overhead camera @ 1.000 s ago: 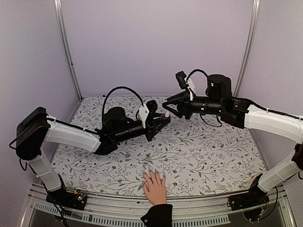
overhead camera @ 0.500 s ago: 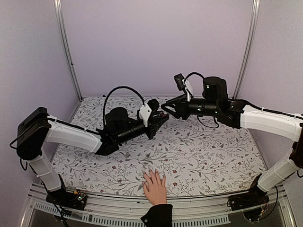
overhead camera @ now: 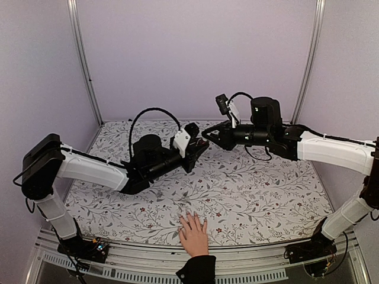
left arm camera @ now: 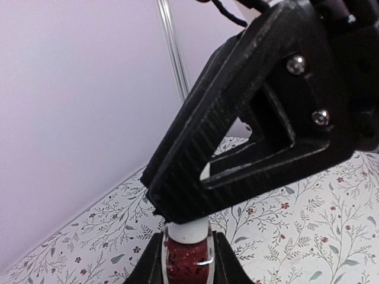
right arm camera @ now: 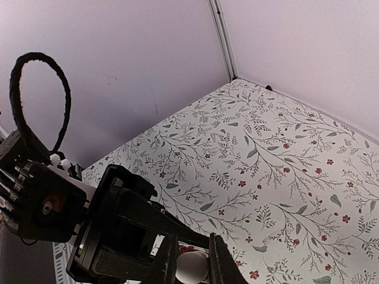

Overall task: Paint the nails
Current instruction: Unscrew the nail polish bottle.

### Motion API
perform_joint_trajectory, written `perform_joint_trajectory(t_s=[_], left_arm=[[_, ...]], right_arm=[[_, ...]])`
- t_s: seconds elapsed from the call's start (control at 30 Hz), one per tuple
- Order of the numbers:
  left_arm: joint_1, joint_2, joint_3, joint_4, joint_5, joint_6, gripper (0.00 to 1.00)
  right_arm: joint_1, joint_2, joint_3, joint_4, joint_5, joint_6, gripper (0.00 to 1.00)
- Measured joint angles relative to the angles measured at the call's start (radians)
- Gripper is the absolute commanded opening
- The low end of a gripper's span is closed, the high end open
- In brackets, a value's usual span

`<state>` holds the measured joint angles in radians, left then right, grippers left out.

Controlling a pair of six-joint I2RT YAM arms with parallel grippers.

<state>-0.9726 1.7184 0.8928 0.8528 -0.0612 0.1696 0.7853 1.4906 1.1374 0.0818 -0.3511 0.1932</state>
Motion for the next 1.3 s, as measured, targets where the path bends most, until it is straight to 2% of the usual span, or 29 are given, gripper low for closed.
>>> perform_joint_trajectory(t_s=[0.13,0.3,0.5,0.93,1.3], left_arm=[[0.002,0.001,0.001,-0.001,0.017,-0.004,0.00],[0.025,0.001,-0.008,0.016,0.104,-0.049,0.00],[0.068,-0.004,-0.032,0.055,0.281,-0.122,0.00],[0.101,-0.045,-0.058,0.137,0.709,-0.289,0.00],[0.098,-0.032,-0.050,0.195,0.943,-0.390,0.00]], right_arm=[[0.000,0.001,0.000,0.001,-0.006,-0.021,0.00],[-0.003,0.001,0.000,0.002,-0.033,-0.058,0.00],[-0.003,-0.001,0.000,0.001,-0.091,-0.117,0.00],[0.014,-0.074,0.000,-0.069,-0.356,-0.283,0.00],[0.046,-0.096,0.015,-0.164,-0.497,-0.413,0.00]])
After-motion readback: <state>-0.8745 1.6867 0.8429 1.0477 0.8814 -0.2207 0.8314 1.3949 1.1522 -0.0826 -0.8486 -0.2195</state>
